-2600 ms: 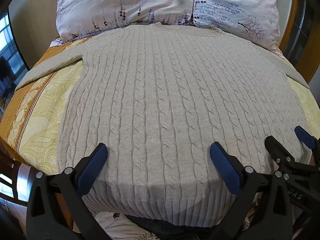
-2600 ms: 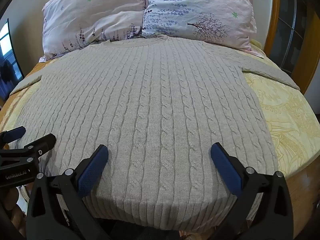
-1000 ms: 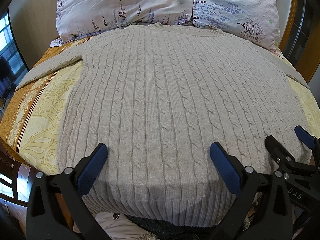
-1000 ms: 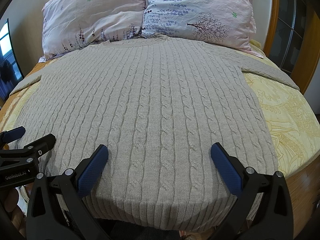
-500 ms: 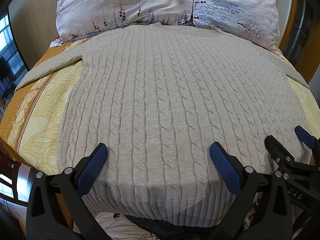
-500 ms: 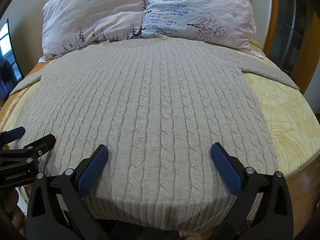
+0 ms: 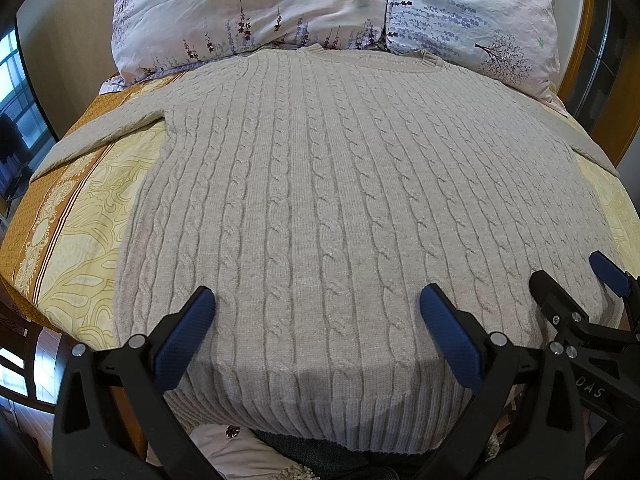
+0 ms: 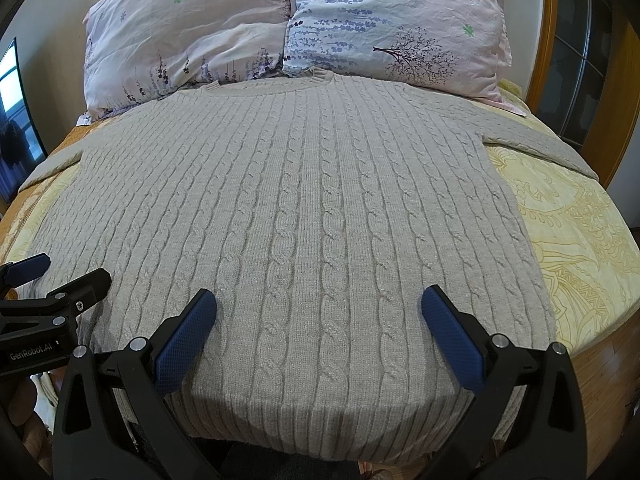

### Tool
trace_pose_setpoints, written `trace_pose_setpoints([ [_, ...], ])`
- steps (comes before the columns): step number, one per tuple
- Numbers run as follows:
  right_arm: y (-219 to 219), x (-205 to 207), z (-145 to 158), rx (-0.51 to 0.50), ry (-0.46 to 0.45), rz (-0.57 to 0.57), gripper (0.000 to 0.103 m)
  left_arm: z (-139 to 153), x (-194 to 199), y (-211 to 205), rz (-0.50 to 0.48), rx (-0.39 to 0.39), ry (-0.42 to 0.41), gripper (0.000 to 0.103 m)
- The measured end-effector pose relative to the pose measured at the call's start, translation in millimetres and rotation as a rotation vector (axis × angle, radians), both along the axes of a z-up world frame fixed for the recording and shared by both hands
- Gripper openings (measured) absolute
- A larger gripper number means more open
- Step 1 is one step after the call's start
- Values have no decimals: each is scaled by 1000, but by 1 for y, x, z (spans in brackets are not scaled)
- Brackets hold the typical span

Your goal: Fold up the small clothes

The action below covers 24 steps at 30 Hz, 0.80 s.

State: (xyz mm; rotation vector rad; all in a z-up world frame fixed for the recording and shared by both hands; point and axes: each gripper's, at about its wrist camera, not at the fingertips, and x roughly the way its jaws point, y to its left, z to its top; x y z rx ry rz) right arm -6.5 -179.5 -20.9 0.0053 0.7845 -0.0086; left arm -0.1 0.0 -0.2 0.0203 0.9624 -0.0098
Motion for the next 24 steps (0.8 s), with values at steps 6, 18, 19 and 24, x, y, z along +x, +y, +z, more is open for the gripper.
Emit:
trace_pose_setpoints([
  [6,0,0,0,0,-1,0,102,0,-1,0,0,0,1,101],
  [18,2,6,-2,-3,22,38,102,0,1,1,0,0,1,101],
  [19,2,8,-2,-3,20,42,102,0,0,1,-2,0,-2,101],
  [24,-4,2,-3,1,-50,127,102,1,0,-3,-12,3,-15,101],
])
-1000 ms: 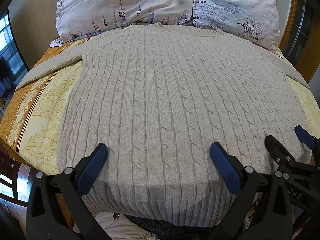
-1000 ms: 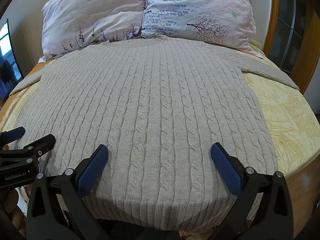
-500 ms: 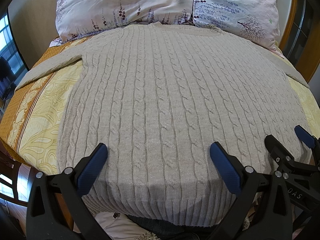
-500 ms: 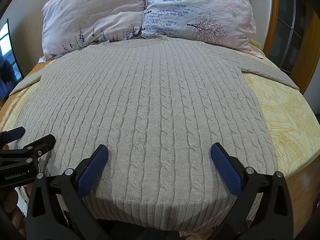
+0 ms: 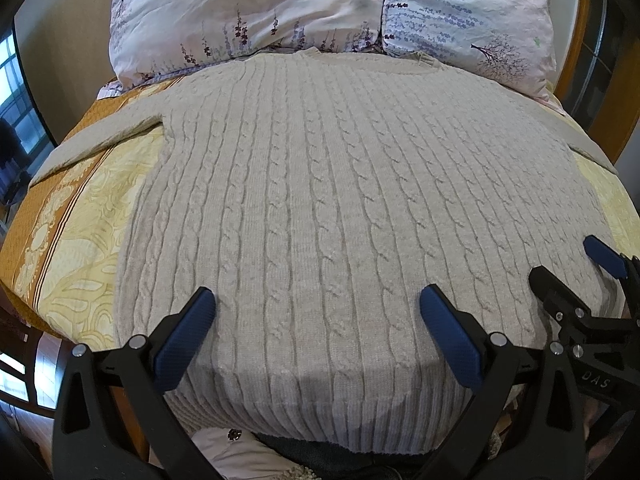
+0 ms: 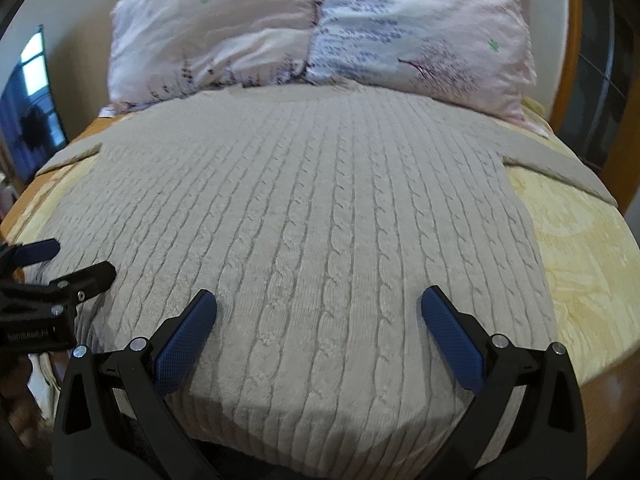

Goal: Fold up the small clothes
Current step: 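Grasp the sweater sleeve cuff with the right gripper and fold it across the body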

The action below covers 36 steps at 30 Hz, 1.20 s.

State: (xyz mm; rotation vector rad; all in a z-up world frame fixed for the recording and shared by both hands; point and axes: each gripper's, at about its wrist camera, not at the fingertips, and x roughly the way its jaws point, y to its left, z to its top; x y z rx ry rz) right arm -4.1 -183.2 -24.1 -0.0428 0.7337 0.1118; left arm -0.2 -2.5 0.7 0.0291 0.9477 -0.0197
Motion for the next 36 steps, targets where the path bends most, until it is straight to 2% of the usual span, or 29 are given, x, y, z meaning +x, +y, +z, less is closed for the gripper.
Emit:
trace_pose_setpoints([
  [4,-4,6,3,15,10,39,102,1,5,1,-11,-3,-17,101],
  [8,-40,28,20,146,46,-4,102,3,16,2,-40,-1,-34,101],
  [13,-127,74,43,425,70,-170,102,15,44,10,-77,-20,-39,101],
  [14,-147,82,46,491,68,-205,98,20,50,13,-90,-37,-53,101],
  [15,-164,90,47,553,69,-236,90,24,55,15,-98,-51,-65,101],
  [17,-200,107,45,681,82,-307,80,34,65,22,-112,-95,-95,101],
  [18,-217,118,42,728,100,-350,79,38,70,25,-117,-117,-106,101],
  [21,-236,141,27,777,146,-402,72,48,89,34,-115,-159,-132,101],
  [25,-239,164,11,801,194,-403,69,53,108,33,-114,-114,-136,101],
  [28,-242,173,12,803,180,-405,69,51,121,33,-129,-136,-110,101],
  [31,-251,182,11,812,158,-436,56,47,129,36,-126,-181,-108,101],
  [33,-266,182,9,806,136,-490,42,45,134,37,-123,-189,-110,101],
  [36,-295,177,7,823,105,-567,35,43,141,37,-126,-181,-111,101],
])
